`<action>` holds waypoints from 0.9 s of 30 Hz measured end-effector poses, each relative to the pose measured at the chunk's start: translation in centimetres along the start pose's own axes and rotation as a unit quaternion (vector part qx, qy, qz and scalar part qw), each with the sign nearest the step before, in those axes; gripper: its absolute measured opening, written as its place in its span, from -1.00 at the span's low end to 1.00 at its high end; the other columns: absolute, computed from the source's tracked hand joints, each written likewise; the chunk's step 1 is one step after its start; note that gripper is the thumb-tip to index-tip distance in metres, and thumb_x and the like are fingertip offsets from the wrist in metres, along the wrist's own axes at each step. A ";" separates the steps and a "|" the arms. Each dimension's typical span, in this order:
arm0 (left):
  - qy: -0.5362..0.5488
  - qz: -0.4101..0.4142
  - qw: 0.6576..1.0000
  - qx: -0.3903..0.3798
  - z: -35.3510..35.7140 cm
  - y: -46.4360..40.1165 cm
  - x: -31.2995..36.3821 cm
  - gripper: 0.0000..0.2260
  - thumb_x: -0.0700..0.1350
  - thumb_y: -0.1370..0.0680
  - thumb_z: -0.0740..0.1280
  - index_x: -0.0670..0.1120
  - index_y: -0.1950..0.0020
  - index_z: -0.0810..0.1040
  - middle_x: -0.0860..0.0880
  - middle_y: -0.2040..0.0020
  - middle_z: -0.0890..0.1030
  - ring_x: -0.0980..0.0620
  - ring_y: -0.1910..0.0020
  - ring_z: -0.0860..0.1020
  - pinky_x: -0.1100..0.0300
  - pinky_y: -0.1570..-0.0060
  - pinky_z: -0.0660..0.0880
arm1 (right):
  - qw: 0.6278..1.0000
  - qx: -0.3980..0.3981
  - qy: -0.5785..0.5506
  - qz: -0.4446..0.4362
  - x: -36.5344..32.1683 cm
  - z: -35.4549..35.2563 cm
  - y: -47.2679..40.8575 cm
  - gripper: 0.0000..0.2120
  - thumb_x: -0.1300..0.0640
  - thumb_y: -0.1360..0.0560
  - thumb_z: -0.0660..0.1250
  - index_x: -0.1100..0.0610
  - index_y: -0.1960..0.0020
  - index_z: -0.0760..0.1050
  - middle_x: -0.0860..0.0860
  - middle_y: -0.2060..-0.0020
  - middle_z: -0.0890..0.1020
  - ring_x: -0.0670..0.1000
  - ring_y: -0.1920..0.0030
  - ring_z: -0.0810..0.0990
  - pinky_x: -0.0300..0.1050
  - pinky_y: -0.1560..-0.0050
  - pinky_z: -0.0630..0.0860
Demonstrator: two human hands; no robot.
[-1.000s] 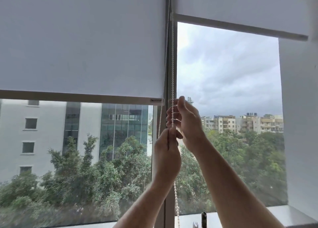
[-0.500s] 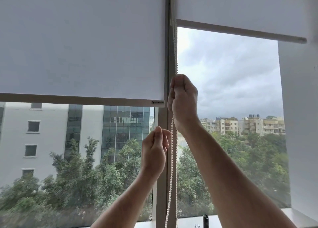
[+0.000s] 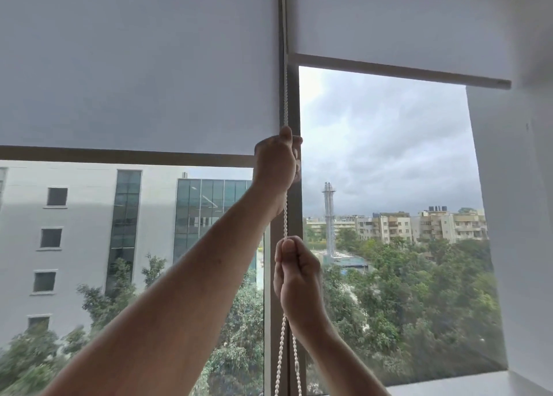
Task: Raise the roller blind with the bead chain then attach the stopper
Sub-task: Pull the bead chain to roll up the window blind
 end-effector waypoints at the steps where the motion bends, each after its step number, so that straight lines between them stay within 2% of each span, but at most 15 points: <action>1: -0.005 0.011 1.000 0.024 0.1 -0.2 -0.5 -0.67 -0.04 -0.68 0.15 -0.12 0.13 0.61 0.01 0.40 0.43 0.07 0.46 0.38 0.20 0.44 0.28 | 1.000 -0.001 -0.003 0.008 0.1 -0.4 0.1 -0.62 0.03 -0.66 0.13 0.01 0.33 0.35 -0.11 0.51 0.29 -0.07 0.49 0.19 -0.20 0.49 0.14; 2: -0.025 0.029 0.998 0.048 0.2 -0.2 -1.0 -0.65 -0.06 -0.67 0.15 -0.08 0.19 0.62 0.03 0.42 0.44 0.04 0.44 0.41 0.17 0.39 0.31 | 1.000 -0.008 -0.012 0.020 0.1 -0.7 0.0 -0.61 0.06 -0.68 0.13 0.02 0.33 0.36 -0.10 0.52 0.29 -0.08 0.51 0.19 -0.23 0.51 0.14; 4: -0.063 0.066 0.993 0.080 0.2 -0.2 -1.3 -0.64 -0.07 -0.67 0.14 -0.03 0.26 0.59 0.06 0.36 0.53 -0.04 0.26 0.56 0.07 0.21 0.46 | 0.997 -0.039 -0.049 0.050 -0.2 -1.3 -0.3 -0.65 0.09 -0.67 0.14 0.06 0.30 0.39 -0.08 0.54 0.28 -0.10 0.55 0.17 -0.29 0.55 0.14; 6: -0.087 0.089 0.988 0.094 0.4 0.0 -0.9 -0.64 -0.09 -0.67 0.12 -0.02 0.28 0.54 0.06 0.31 0.57 -0.04 0.15 0.59 0.05 0.10 0.50 | 0.992 -0.069 -0.078 0.076 -0.3 -2.0 -0.8 -0.69 0.08 -0.66 0.13 0.13 0.22 0.45 -0.04 0.52 0.31 -0.08 0.56 0.20 -0.29 0.55 0.17; 8: -0.109 0.116 0.981 0.107 0.5 0.1 -0.6 -0.63 -0.09 -0.67 0.11 0.00 0.30 0.50 0.05 0.31 0.58 -0.04 0.17 0.60 0.01 0.08 0.53 | 0.990 -0.080 -0.080 0.087 -0.3 -2.9 -1.4 -0.67 0.04 -0.67 0.12 0.20 0.09 0.54 0.07 0.47 0.43 -0.01 0.55 0.33 -0.21 0.54 0.33; 10: -0.133 0.134 0.975 0.115 0.2 0.4 -0.6 -0.63 -0.10 -0.67 0.10 0.01 0.31 0.49 0.06 0.30 0.58 -0.03 0.17 0.60 0.00 0.05 0.53 | 0.989 -0.069 -0.081 0.105 -0.6 -3.5 -2.3 -0.62 -0.07 -0.64 0.11 0.16 -0.04 0.59 0.19 0.33 0.61 0.08 0.42 0.54 -0.08 0.40 0.52; 13: -0.135 0.125 0.977 0.108 0.0 2.1 -2.4 -0.65 -0.11 -0.67 0.12 -0.02 0.28 0.52 0.08 0.36 0.54 0.04 0.30 0.54 0.06 0.17 0.47 | 0.988 -0.054 -0.077 0.121 -1.4 -4.0 -4.0 -0.58 -0.19 -0.56 0.12 0.03 -0.08 0.63 0.17 0.15 0.70 0.10 0.19 0.65 0.01 0.15 0.59; 17: -0.122 0.087 0.984 0.095 -0.1 5.6 -6.4 -0.67 -0.11 -0.66 0.16 -0.06 0.27 0.54 0.01 0.37 0.58 0.08 0.37 0.54 0.05 0.34 0.49 | 0.985 -0.050 -0.111 0.126 -3.2 -2.7 -6.8 -0.54 -0.17 -0.61 0.13 0.14 -0.18 0.60 0.09 0.17 0.71 0.02 0.17 0.65 -0.08 0.14 0.56; 20: -0.129 0.098 0.982 0.094 -0.8 7.5 -8.9 -0.68 -0.16 -0.65 0.18 -0.05 0.29 0.54 0.08 0.45 0.51 0.20 0.48 0.42 0.36 0.49 0.28 | 0.971 -0.038 -0.178 0.157 -5.2 -1.8 -9.5 -0.57 -0.10 -0.65 0.11 0.22 -0.21 0.53 0.13 0.15 0.69 0.06 0.20 0.66 -0.02 0.13 0.57; 22: -0.134 0.097 0.982 0.087 -1.4 8.8 -10.3 -0.68 -0.16 -0.66 0.18 -0.05 0.28 0.53 0.13 0.53 0.43 0.18 0.53 0.34 0.36 0.52 0.20 | 0.967 -0.056 -0.193 0.157 -7.3 -1.3 -11.2 -0.56 -0.08 -0.68 0.05 0.23 -0.21 0.51 0.13 0.17 0.69 0.04 0.29 0.64 -0.04 0.21 0.55; 25: -0.122 0.090 0.986 0.074 -2.1 10.0 -11.6 -0.68 -0.20 -0.66 0.17 -0.05 0.27 0.51 0.13 0.54 0.41 0.16 0.54 0.28 0.31 0.52 0.17 | 0.973 -0.054 -0.161 0.158 -9.1 0.2 -12.9 -0.61 -0.02 -0.70 0.04 0.23 -0.17 0.52 0.03 0.35 0.56 -0.08 0.46 0.42 -0.20 0.46 0.30; 27: -0.122 0.095 0.985 0.072 -2.6 10.3 -11.6 -0.68 -0.22 -0.65 0.17 -0.07 0.28 0.51 0.12 0.55 0.41 0.16 0.56 0.27 0.31 0.54 0.16 | 0.981 -0.016 -0.129 0.141 -9.1 1.4 -13.3 -0.69 0.08 -0.70 0.05 0.17 -0.01 0.52 -0.04 0.44 0.37 -0.11 0.52 0.23 -0.24 0.56 0.12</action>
Point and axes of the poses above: each hand's wrist, its own y-axis away from the middle knuckle, its own z-axis out of the palm, x = y × z, the point moved 1 cm from there along -y, towards the middle knuckle
